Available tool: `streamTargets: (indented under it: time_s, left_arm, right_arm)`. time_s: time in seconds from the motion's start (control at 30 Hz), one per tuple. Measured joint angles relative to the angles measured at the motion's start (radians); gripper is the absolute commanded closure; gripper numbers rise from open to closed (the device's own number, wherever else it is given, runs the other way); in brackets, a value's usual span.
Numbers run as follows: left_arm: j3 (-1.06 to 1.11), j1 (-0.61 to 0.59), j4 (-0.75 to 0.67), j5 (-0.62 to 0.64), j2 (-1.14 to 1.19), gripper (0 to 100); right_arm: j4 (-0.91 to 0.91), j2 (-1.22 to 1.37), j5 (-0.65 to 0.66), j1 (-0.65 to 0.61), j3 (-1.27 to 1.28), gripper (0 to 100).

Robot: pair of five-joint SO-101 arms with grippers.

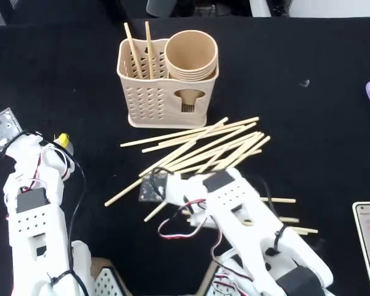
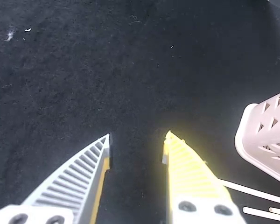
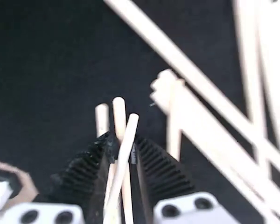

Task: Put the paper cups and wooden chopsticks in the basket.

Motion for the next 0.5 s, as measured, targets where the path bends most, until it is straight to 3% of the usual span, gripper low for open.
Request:
streamTargets:
  time_s: [0.37, 0.5]
  left_arm:
    - [0.000, 0.000, 0.000, -0.002, 0.000, 81]
    - [0.000, 0.000, 0.000, -0.002, 0.000, 81]
  right_arm:
    - [-0.123, 0.304, -0.094, -0.011, -0.199, 98.0]
    - [-0.120, 0.333, -0.184, -0.011, -0.253, 83.5]
